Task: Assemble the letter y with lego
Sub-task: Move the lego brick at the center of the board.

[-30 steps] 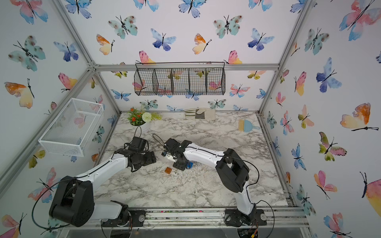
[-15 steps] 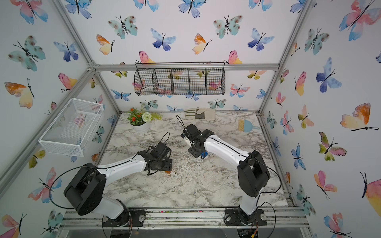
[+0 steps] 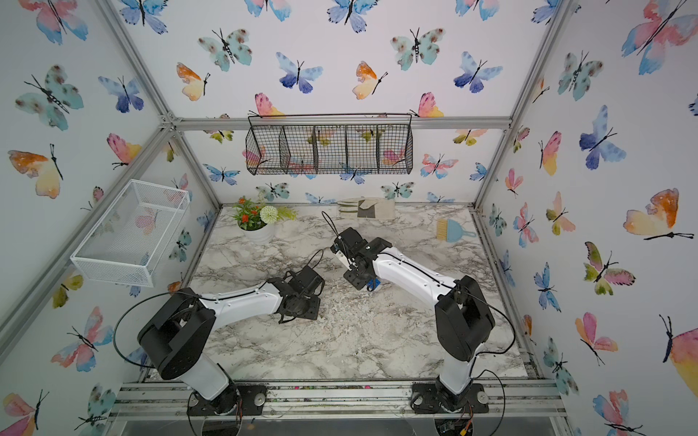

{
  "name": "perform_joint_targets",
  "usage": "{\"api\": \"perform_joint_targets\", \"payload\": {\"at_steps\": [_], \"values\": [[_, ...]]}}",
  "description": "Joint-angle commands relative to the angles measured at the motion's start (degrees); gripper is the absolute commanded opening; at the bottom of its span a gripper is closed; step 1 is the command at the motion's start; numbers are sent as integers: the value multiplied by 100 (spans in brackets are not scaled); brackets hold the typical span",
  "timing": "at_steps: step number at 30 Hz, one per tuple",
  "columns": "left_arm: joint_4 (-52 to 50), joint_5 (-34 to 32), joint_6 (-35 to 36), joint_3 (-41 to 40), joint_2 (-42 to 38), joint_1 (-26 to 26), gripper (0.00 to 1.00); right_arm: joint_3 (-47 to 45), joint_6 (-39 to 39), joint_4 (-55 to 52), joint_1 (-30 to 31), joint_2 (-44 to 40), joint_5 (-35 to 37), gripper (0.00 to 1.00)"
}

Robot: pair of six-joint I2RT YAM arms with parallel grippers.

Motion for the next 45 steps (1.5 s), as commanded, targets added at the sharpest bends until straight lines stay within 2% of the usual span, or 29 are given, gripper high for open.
{"api": "perform_joint_targets", "payload": {"at_steps": [1, 7, 11, 16, 23, 31, 33, 34, 36, 38, 40, 45], "values": [[-240, -98, -117, 42, 95, -85, 55, -69, 98, -68, 5, -90, -37, 17], [-57, -123, -278, -105, 68, -186, 47, -64, 98, -51, 3, -99, -138, 17], [5, -69, -422, -113, 94, -272, 39, -95, 109, -41, 3, -116, -120, 18], [-189, 63, -873, 15, 175, -739, 29, -150, 142, -32, 7, -117, -46, 18], [-269, 332, -1972, -172, 154, -1540, 29, -192, 133, -6, 3, -95, -133, 18], [-366, -26, -2705, -370, -308, -1615, 30, -216, 81, -14, 3, -66, -235, 18], [-385, -59, -2722, -377, -414, -1608, 34, -227, 56, 1, 4, -96, -256, 18], [-413, -63, -2723, -359, -424, -1602, 40, -243, 34, 11, 3, -103, -303, 18], [-520, -118, -2710, -281, -431, -1612, 66, -240, -87, 5, 16, -93, -474, 18], [-632, -235, -2669, -213, -487, -1598, 87, -245, -179, -14, 41, -74, -623, 18], [-693, -248, -2592, -154, -570, -1536, 92, -263, -248, -30, 99, -48, -637, 18], [-985, -320, -2365, -70, -1091, -1175, 93, -302, -607, -20, 408, -81, -998, 19]]}}
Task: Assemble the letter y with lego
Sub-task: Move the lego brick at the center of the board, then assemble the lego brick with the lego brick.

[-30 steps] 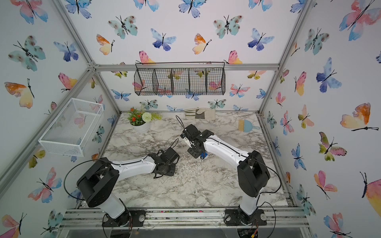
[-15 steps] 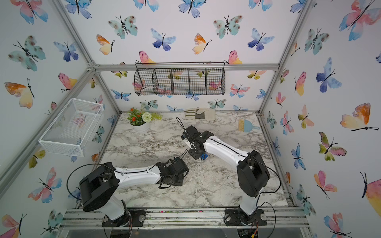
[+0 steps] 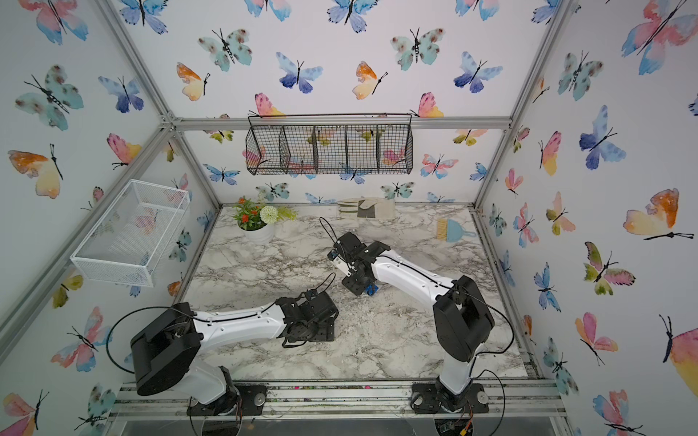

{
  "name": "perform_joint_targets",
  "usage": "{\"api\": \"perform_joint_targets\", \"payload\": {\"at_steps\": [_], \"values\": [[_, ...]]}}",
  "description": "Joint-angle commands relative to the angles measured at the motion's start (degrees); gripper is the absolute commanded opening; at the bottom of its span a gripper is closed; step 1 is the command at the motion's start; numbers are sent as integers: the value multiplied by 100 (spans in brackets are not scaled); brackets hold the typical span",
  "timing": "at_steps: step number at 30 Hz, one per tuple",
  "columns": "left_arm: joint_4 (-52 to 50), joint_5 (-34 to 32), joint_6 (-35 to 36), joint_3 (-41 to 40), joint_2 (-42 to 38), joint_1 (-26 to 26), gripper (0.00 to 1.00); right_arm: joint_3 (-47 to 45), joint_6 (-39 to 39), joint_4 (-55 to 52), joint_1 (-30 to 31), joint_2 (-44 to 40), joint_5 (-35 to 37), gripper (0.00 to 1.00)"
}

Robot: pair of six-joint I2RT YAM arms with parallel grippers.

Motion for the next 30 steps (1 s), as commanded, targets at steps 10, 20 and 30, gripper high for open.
{"api": "perform_joint_targets", "payload": {"at_steps": [10, 20, 30], "values": [[-1070, -80, 1785, 21, -2396, 3581, 93, -180, -960, -56, 1174, 161, -541, 19], [-871, 1061, 3029, 344, -1928, 5768, 93, 350, -1221, -495, 1885, 921, -502, 18], [-276, 1105, 2964, -149, -1816, 5806, 92, 610, -1380, -663, 2126, 1172, -362, 16]]}}
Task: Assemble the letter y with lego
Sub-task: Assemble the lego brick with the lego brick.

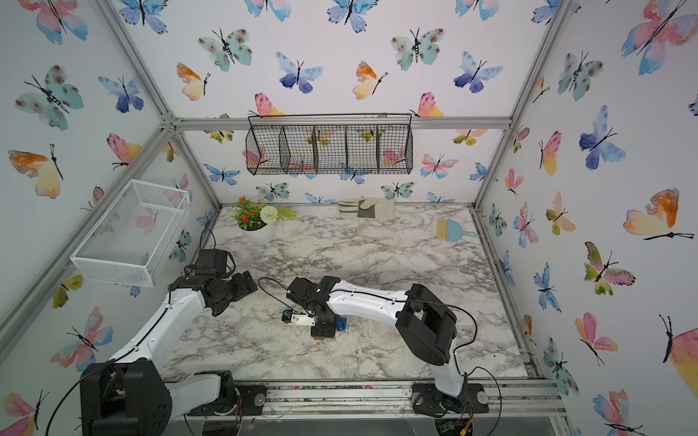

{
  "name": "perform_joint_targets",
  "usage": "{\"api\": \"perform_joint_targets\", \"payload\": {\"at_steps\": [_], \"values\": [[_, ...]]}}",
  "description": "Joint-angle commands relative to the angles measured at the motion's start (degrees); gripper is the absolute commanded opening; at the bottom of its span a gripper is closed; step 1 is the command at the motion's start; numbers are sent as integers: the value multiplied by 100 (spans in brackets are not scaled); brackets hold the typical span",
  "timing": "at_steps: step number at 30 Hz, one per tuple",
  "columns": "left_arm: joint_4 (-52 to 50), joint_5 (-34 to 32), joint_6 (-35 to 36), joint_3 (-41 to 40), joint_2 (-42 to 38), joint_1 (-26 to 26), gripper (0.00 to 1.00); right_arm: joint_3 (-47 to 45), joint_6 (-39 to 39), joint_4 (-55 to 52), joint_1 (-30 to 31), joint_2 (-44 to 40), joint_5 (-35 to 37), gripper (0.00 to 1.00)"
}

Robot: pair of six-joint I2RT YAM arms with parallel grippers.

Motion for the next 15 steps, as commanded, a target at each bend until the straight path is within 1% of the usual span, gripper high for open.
{"api": "perform_joint_targets", "payload": {"at_steps": [1, 7, 15], "values": [[169, 169, 128, 19, 23, 76, 92, 139, -95, -249, 129, 192, 93, 16], [238, 238, 40, -63, -51, 305, 93, 158, -101, -259, 168, 350, 172, 16], [291, 400, 31, -117, -14, 315, 93, 206, -77, -272, 179, 482, 226, 16]]}}
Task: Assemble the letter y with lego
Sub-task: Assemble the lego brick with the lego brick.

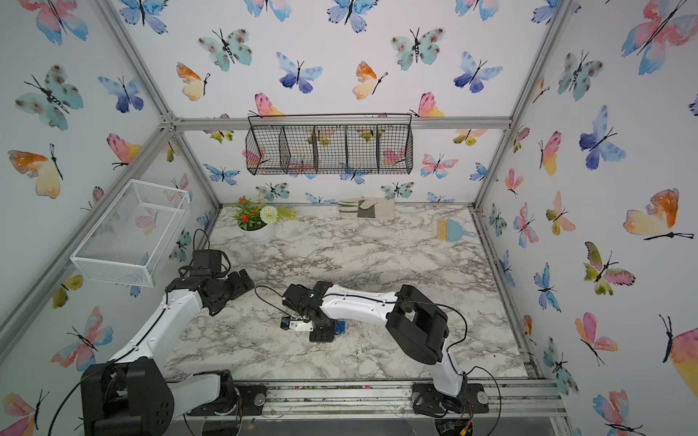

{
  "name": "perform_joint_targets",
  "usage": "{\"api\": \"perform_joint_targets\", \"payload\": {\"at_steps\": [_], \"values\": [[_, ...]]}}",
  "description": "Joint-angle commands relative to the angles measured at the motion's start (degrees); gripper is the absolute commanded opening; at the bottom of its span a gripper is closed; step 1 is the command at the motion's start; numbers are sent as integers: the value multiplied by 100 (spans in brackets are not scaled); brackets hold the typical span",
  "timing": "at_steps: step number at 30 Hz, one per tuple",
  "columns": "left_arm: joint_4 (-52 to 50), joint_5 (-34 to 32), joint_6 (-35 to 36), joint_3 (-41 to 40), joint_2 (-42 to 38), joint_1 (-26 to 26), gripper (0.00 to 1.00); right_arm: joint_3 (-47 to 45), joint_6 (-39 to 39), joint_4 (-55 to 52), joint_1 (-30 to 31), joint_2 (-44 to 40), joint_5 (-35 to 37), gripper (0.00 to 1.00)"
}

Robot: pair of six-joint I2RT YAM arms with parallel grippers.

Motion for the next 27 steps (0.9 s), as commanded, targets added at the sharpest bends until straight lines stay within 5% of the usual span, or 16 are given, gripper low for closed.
{"api": "perform_joint_targets", "payload": {"at_steps": [1, 27], "values": [[32, 163, 14, -60, -23, 24, 93, 110, -40, -182, 39, 167, 92, 16], [58, 183, -13, -104, -81, 29, 93, 511, 3, -469, 138, 747, 171, 15]]}}
